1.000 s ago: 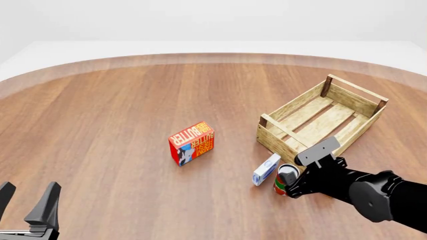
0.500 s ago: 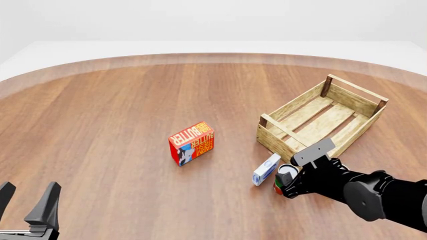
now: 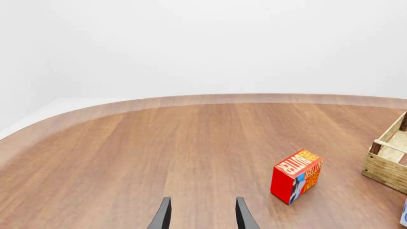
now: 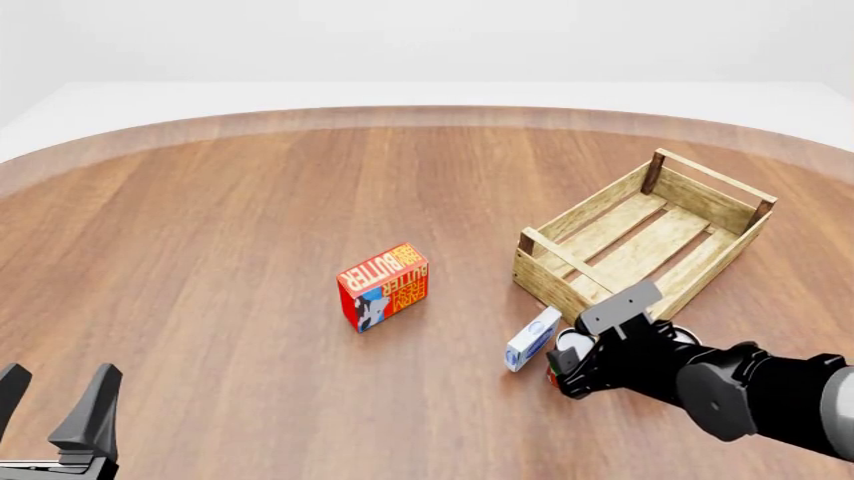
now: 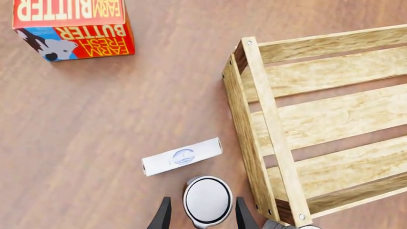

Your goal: Pick up the tomato sauce, and put it in the wooden tray.

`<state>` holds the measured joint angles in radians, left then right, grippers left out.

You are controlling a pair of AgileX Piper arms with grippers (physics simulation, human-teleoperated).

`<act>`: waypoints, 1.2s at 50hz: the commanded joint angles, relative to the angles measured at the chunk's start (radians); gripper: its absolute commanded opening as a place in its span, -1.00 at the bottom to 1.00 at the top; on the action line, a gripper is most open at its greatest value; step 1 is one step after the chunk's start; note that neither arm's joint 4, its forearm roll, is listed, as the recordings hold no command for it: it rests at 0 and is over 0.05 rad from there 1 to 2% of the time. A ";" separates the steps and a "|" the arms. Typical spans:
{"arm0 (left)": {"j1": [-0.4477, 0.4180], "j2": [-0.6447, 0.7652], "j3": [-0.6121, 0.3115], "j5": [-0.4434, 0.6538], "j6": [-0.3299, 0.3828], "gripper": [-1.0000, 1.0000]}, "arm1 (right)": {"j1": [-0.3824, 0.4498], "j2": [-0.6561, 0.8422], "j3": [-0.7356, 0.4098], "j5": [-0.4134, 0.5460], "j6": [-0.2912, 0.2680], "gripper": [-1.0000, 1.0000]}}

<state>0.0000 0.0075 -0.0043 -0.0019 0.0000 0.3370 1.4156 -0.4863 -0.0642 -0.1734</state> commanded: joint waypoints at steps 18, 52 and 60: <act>0.000 0.000 0.000 0.000 0.000 1.00 | -0.007 0.033 0.020 -0.045 -0.002 1.00; 0.000 0.000 0.000 0.000 0.000 1.00 | -0.065 -0.238 0.005 0.153 -0.126 -1.00; 0.000 0.000 0.000 0.000 0.000 1.00 | -0.054 -0.406 -0.093 0.367 -0.133 -1.00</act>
<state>0.0000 0.0075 -0.0043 -0.0019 0.0000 0.2914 1.1880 -0.5022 0.1115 -0.2940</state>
